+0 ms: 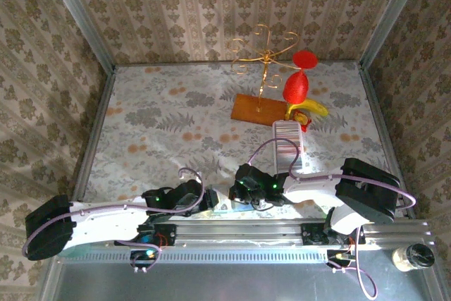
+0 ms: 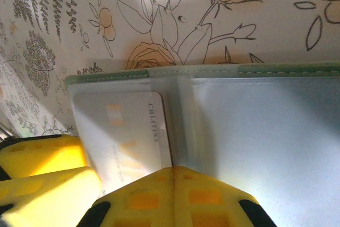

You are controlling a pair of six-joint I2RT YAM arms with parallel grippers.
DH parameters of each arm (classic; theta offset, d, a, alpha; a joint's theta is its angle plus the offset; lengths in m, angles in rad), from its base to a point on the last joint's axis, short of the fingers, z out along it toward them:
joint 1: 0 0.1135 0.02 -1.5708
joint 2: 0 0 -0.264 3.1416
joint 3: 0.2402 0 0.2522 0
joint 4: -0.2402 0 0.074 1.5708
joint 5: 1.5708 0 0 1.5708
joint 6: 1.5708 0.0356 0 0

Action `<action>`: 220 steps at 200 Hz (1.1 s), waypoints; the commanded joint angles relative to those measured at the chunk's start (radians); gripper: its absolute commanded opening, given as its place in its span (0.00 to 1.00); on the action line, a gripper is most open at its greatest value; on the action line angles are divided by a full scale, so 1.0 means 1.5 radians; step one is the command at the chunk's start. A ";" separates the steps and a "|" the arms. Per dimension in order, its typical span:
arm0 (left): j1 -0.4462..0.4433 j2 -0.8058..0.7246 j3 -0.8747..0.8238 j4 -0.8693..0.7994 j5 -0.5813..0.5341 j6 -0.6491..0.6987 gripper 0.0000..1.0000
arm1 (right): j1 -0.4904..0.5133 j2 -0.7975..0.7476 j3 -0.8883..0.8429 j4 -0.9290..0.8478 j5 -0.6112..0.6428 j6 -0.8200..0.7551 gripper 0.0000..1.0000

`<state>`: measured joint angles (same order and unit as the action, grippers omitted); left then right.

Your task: Put the credit cards into the card holder

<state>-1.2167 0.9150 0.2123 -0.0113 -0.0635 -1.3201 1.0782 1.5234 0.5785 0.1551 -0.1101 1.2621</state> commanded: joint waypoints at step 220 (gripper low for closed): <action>0.003 -0.074 0.120 -0.318 -0.039 0.059 0.00 | 0.014 -0.136 0.101 -0.322 0.129 -0.162 0.51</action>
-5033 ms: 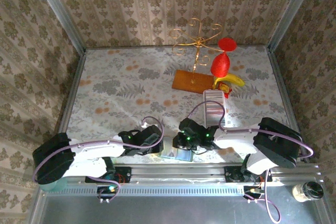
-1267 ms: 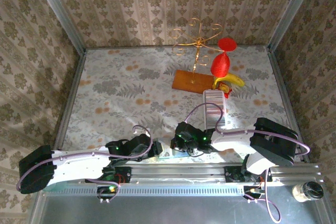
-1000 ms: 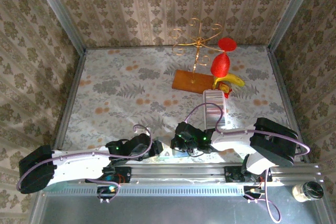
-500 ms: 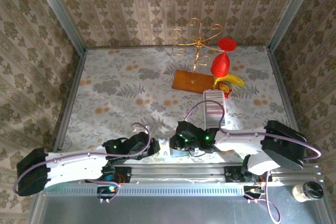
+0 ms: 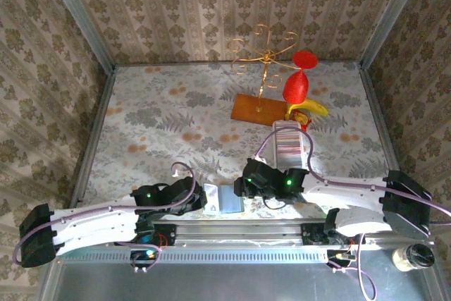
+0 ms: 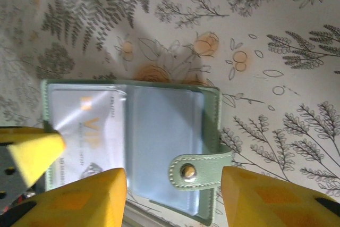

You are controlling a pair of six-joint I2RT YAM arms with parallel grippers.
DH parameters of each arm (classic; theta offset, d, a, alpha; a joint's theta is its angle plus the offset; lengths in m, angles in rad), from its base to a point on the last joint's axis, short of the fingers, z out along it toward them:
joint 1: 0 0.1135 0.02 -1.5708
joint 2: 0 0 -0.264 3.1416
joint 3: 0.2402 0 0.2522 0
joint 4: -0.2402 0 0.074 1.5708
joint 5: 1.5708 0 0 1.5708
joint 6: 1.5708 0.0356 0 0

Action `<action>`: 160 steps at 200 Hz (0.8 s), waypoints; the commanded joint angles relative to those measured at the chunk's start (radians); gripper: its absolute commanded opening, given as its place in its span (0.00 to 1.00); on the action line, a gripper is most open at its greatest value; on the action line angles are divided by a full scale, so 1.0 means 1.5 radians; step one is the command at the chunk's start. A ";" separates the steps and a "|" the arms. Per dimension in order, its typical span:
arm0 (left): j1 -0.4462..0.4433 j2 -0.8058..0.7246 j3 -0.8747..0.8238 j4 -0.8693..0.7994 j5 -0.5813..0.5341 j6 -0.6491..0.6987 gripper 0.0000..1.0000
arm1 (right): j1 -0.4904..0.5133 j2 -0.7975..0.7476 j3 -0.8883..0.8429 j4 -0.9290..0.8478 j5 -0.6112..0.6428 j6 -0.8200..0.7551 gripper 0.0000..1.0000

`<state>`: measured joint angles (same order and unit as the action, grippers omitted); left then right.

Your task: Put the credit cards into the card holder

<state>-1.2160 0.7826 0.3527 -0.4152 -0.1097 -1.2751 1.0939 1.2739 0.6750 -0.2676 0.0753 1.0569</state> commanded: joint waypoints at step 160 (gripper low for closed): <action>0.004 0.029 0.037 -0.045 -0.004 0.030 0.00 | 0.032 0.121 0.110 -0.155 0.056 -0.053 0.27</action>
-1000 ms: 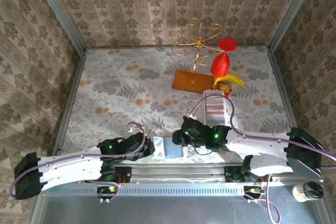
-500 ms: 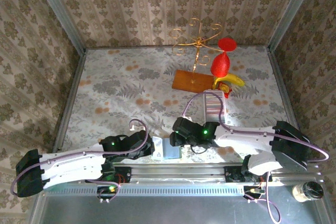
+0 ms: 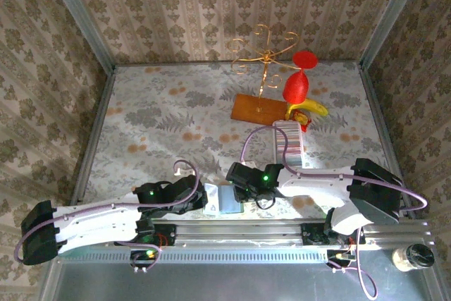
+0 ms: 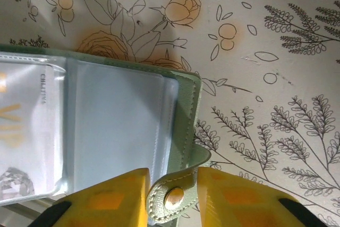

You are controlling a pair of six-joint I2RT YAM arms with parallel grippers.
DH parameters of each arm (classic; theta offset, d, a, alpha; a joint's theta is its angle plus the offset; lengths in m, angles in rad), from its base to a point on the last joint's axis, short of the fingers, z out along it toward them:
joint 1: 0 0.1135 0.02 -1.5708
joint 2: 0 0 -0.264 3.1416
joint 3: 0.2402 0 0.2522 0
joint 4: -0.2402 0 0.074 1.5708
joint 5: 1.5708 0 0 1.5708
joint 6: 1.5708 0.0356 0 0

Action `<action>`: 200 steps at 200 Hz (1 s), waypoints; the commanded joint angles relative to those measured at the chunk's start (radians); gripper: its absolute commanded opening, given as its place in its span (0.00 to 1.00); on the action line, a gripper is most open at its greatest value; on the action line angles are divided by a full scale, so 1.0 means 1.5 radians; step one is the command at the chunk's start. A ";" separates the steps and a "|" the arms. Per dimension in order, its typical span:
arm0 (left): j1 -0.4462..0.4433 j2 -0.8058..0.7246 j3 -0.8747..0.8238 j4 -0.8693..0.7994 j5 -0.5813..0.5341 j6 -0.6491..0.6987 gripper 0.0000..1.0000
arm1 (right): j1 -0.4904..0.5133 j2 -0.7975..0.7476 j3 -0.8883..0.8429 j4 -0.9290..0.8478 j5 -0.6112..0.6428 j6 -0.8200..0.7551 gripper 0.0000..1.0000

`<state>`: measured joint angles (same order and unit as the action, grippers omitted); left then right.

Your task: Put the credit cards into the card holder

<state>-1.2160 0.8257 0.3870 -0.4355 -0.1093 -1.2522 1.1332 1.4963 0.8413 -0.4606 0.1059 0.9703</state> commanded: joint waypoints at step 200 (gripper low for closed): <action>0.004 0.000 0.022 -0.031 -0.002 0.020 0.02 | 0.005 -0.065 -0.050 -0.032 0.062 0.037 0.00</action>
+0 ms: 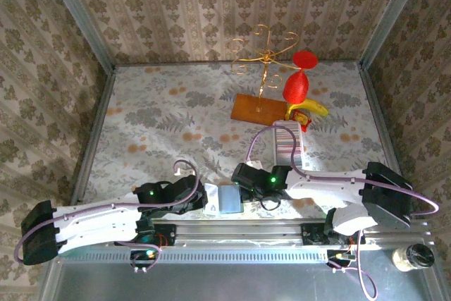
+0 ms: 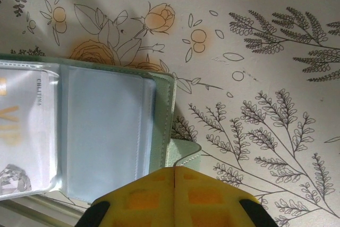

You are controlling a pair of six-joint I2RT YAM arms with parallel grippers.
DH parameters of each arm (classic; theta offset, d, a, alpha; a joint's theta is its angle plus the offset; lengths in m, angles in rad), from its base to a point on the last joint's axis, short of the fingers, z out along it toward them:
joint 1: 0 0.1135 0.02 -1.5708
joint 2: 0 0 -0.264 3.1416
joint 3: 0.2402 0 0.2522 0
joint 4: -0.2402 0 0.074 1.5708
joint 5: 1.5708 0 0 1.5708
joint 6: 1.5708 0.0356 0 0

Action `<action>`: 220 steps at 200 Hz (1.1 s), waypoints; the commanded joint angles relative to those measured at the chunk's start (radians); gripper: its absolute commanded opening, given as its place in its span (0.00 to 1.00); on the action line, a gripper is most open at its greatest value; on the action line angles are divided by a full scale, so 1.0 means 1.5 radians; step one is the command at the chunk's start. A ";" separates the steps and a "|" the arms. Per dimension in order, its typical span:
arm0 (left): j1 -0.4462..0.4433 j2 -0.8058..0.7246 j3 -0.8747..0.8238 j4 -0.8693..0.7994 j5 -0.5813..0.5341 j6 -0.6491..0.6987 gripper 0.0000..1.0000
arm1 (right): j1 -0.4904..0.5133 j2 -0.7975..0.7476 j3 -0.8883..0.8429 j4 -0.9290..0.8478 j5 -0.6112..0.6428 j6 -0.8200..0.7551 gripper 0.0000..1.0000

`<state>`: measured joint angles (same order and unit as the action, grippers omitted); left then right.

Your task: Put the credit cards into the card holder

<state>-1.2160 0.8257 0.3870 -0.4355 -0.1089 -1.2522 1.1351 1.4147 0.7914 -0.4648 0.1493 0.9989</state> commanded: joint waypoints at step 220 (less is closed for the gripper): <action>-0.017 0.236 0.064 0.219 0.065 0.040 0.01 | 0.004 -0.135 -0.176 0.152 0.012 0.110 0.00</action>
<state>-1.2366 1.2354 0.5167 -0.1001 0.0261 -1.1820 1.1351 1.2339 0.5354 -0.2413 0.1463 1.1488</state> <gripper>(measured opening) 0.052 0.044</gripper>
